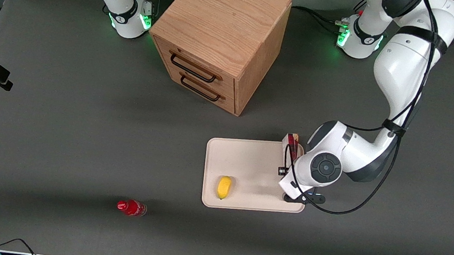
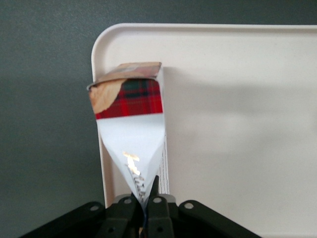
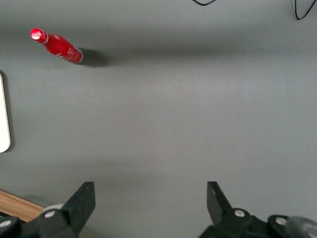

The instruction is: Place red cookie box on tray

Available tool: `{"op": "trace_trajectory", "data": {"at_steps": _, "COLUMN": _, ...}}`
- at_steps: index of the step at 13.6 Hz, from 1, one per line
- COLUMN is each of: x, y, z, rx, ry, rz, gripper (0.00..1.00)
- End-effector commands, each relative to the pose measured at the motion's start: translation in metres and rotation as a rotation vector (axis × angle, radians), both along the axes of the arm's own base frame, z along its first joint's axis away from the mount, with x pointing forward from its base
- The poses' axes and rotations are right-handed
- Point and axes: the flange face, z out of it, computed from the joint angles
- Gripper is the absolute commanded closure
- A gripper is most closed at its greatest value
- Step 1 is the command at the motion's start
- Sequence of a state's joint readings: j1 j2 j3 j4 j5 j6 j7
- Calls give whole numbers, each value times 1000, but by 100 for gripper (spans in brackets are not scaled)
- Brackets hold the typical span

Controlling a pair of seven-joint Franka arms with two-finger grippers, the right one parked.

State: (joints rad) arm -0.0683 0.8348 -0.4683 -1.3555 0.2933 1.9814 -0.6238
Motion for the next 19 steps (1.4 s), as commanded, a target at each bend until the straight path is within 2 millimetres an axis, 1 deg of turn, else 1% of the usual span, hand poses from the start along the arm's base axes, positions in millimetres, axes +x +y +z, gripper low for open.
{"op": "trace_trajectory", "data": {"at_steps": 1, "x": 10, "y": 10, "z": 15, "rx": 49, "ry": -38, "rz": 7, "gripper": 0}}
{"op": "trace_trajectory", "data": {"at_steps": 3, "x": 9, "y": 23, "z": 36, "rx": 73, "ry": -9, "rz": 21, "gripper": 0}}
{"op": "trace_trajectory", "data": {"at_steps": 4, "x": 6, "y": 27, "z": 52, "rx": 99, "ry": 15, "rz": 17, "gripper": 0}}
{"op": "trace_trajectory", "data": {"at_steps": 5, "x": 3, "y": 34, "z": 80, "rx": 107, "ry": 36, "rz": 29, "gripper": 0}}
{"op": "trace_trajectory", "data": {"at_steps": 6, "x": -2, "y": 39, "z": 115, "rx": 88, "ry": 56, "rz": 51, "gripper": 0}}
{"op": "trace_trajectory", "data": {"at_steps": 7, "x": -11, "y": 49, "z": 154, "rx": 86, "ry": 68, "rz": 66, "gripper": 0}}
{"op": "trace_trajectory", "data": {"at_steps": 8, "x": -21, "y": 62, "z": 186, "rx": 103, "ry": 81, "rz": 62, "gripper": 0}}
{"op": "trace_trajectory", "data": {"at_steps": 9, "x": -32, "y": 73, "z": 213, "rx": 107, "ry": 105, "rz": 36, "gripper": 0}}
{"op": "trace_trajectory", "data": {"at_steps": 10, "x": -41, "y": 93, "z": 240, "rx": 102, "ry": 126, "rz": 22, "gripper": 0}}
{"op": "trace_trajectory", "data": {"at_steps": 11, "x": -53, "y": 118, "z": 272, "rx": 84, "ry": 138, "rz": 7, "gripper": 0}}
{"op": "trace_trajectory", "data": {"at_steps": 13, "x": -84, "y": 171, "z": 322, "rx": 51, "ry": 161, "rz": -58, "gripper": 0}}
{"op": "trace_trajectory", "data": {"at_steps": 14, "x": -102, "y": 191, "z": 336, "rx": 39, "ry": 169, "rz": -86, "gripper": 0}}
{"op": "trace_trajectory", "data": {"at_steps": 15, "x": -121, "y": 210, "z": 345, "rx": 25, "ry": 170, "rz": -93, "gripper": 0}}
{"op": "trace_trajectory", "data": {"at_steps": 16, "x": -142, "y": 229, "z": 348, "rx": 20, "ry": 172, "rz": -95, "gripper": 0}}
{"op": "trace_trajectory", "data": {"at_steps": 18, "x": -184, "y": 251, "z": 357, "rx": 10, "ry": 143, "rz": -102, "gripper": 0}}
{"op": "trace_trajectory", "data": {"at_steps": 19, "x": -201, "y": 259, "z": 358, "rx": 5, "ry": 120, "rz": -94, "gripper": 0}}
